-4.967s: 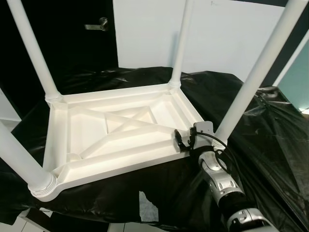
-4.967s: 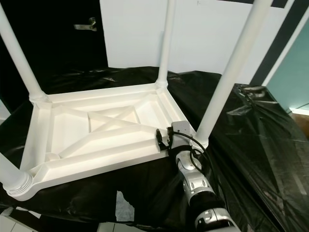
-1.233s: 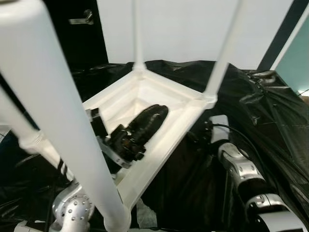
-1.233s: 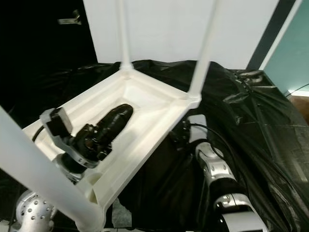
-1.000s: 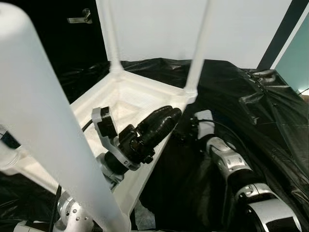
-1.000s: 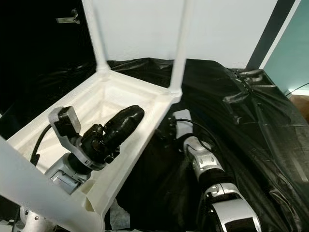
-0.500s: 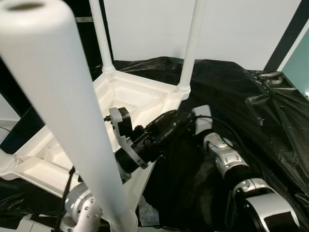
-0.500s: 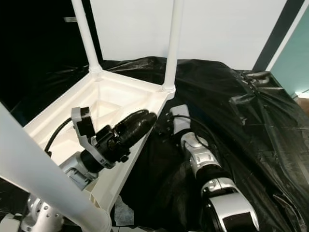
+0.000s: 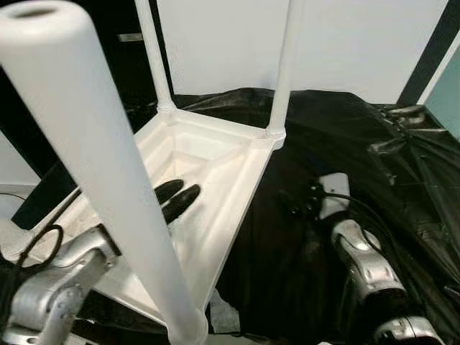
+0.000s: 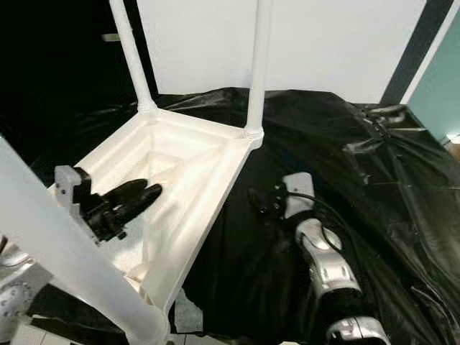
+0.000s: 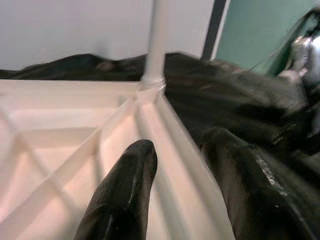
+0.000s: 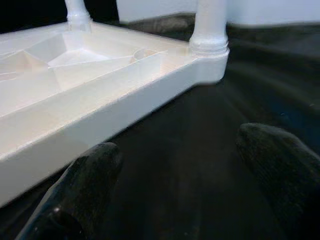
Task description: Building children table
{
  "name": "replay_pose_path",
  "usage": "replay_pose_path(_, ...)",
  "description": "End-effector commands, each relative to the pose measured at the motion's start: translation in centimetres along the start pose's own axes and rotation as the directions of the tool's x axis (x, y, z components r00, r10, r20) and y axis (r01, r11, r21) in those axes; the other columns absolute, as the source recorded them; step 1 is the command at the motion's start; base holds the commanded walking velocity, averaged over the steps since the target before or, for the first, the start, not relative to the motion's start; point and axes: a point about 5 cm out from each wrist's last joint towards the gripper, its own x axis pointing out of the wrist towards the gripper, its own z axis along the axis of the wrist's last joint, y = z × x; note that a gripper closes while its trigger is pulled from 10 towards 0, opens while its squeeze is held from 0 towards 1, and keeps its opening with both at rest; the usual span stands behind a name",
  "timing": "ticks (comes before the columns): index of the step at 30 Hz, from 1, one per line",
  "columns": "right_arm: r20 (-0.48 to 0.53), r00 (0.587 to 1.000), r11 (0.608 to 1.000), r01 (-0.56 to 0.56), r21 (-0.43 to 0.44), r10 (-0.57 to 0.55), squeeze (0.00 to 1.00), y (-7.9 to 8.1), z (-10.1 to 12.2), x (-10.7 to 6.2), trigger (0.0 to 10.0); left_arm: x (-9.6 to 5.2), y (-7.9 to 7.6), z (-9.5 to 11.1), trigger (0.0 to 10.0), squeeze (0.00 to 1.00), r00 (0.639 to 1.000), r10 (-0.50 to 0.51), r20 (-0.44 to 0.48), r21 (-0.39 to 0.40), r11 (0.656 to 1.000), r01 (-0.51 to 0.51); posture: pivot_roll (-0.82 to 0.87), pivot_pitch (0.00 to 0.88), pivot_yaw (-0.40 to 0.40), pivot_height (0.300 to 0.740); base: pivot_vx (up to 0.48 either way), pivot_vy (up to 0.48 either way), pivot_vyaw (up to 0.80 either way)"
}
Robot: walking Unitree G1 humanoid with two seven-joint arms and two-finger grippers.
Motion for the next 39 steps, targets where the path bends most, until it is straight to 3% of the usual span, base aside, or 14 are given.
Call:
replay_pose_path(1,0.003,1.0,1.0,0.001,0.01,-0.001,0.0,-0.2,0.2,-0.4,10.0,-0.4,-0.7,-0.3,10.0,0.0,0.97,-0.238,-0.048,0.049,0.969,0.24,0.1,0.0,0.011,0.74,0.0,0.0,0.0)
replay_pose_path(3,-0.002,1.0,1.0,-0.008,0.0,0.008,0.0,-0.2,0.1,-0.9,10.0,-0.9,-0.2,-0.9,10.0,0.0,0.97,-0.216,-0.107,0.096,0.969,0.227,0.1,0.0,0.011,0.74,0.0,0.0,0.0)
replay_pose_path(8,-0.011,1.0,1.0,-0.017,-0.011,0.017,0.0,-0.3,0.1,-1.5,10.0,-1.8,0.1,-1.4,10.0,0.0,0.96,-0.222,-0.172,0.131,0.96,0.246,0.1,0.0,0.004,0.74,0.0,0.0,0.0)
replay_pose_path(10,-0.019,1.0,1.0,-0.021,-0.021,0.02,0.0,-0.5,0.1,-1.8,10.0,-2.5,0.3,-1.7,10.0,0.0,0.948,-0.229,-0.223,0.147,0.953,0.265,0.1,0.0,-0.001,0.74,0.0,0.0,0.0)
replay_pose_path(11,-0.036,0.999,0.999,-0.019,-0.038,0.017,0.0,-1.2,0.1,-2.0,10.0,-3.9,0.7,-2.2,10.0,0.0,0.913,-0.231,-0.336,0.193,0.932,0.307,0.11,0.0,-0.011,0.74,0.0,0.0,0.0)
replay_pose_path(12,-0.036,0.999,0.999,-0.019,-0.038,0.017,0.0,-1.2,0.1,-2.0,10.0,-3.9,0.7,-2.2,10.0,0.0,0.913,-0.231,-0.336,0.193,0.932,0.307,0.11,0.0,-0.011,0.74,0.0,0.0,0.0)
replay_pose_path(13,-0.042,0.999,0.999,-0.017,-0.041,0.016,0.0,-1.3,0.2,-2.1,10.0,-4.5,0.9,-2.3,10.0,0.13,0.898,-0.236,-0.373,0.184,0.929,0.321,0.12,0.0,-0.013,0.74,0.0,0.0,0.0)
replay_pose_path(14,-0.046,0.999,0.999,-0.017,-0.041,0.015,0.0,-1.4,0.2,-2.1,10.0,-4.9,0.9,-2.3,10.0,1.0,0.889,-0.242,-0.389,0.175,0.928,0.33,0.12,0.0,-0.013,0.74,0.0,0.0,0.0)
replay_pose_path(17,-0.05,0.998,0.999,-0.024,-0.038,0.022,0.0,-1.2,0.4,-2.1,10.0,-5.9,0.8,-2.0,10.0,1.0,0.861,-0.287,-0.419,0.122,0.922,0.366,0.13,0.0,-0.021,0.74,0.0,0.0,0.0)
replay_pose_path(19,-0.055,0.998,0.999,-0.037,-0.037,0.035,0.0,-0.9,0.5,-2.1,10.0,-7.1,0.5,-2.2,10.0,1.0,0.81,-0.339,-0.479,0.078,0.902,0.424,0.14,0.0,-0.029,0.74,0.0,0.0,0.0)
replay_pose_path(22,-0.058,0.997,0.998,-0.051,-0.038,0.049,0.0,-0.7,0.5,-1.9,10.0,-7.7,0.6,-2.7,10.0,1.0,0.781,-0.322,-0.535,0.099,0.894,0.437,0.14,0.0,-0.029,0.74,0.0,0.0,0.0)
replay_pose_path(23,-0.058,0.997,0.998,-0.059,-0.038,0.056,0.0,-0.6,0.6,-1.8,10.0,-7.6,0.8,-2.9,10.0,0.0,0.772,-0.302,-0.56,0.119,0.892,0.436,0.14,0.0,-0.029,0.74,0.0,0.0,0.0)
replay_pose_path(27,-0.051,0.996,0.997,-0.07,-0.042,0.068,0.0,-0.4,0.9,-1.4,10.0,-7.6,1.6,-3.8,10.0,0.0,0.741,-0.24,-0.627,0.198,0.871,0.45,0.14,0.0,-0.032,0.74,0.0,0.0,0.0)
replay_pose_path(39,-0.049,0.995,0.996,-0.086,-0.034,0.085,0.0,0.4,1.3,-1.6,10.0,-6.1,3.7,-5.7,10.0,0.0,0.711,-0.126,-0.692,0.309,0.839,0.449,0.12,0.0,-0.015,0.74,0.0,0.0,0.0)
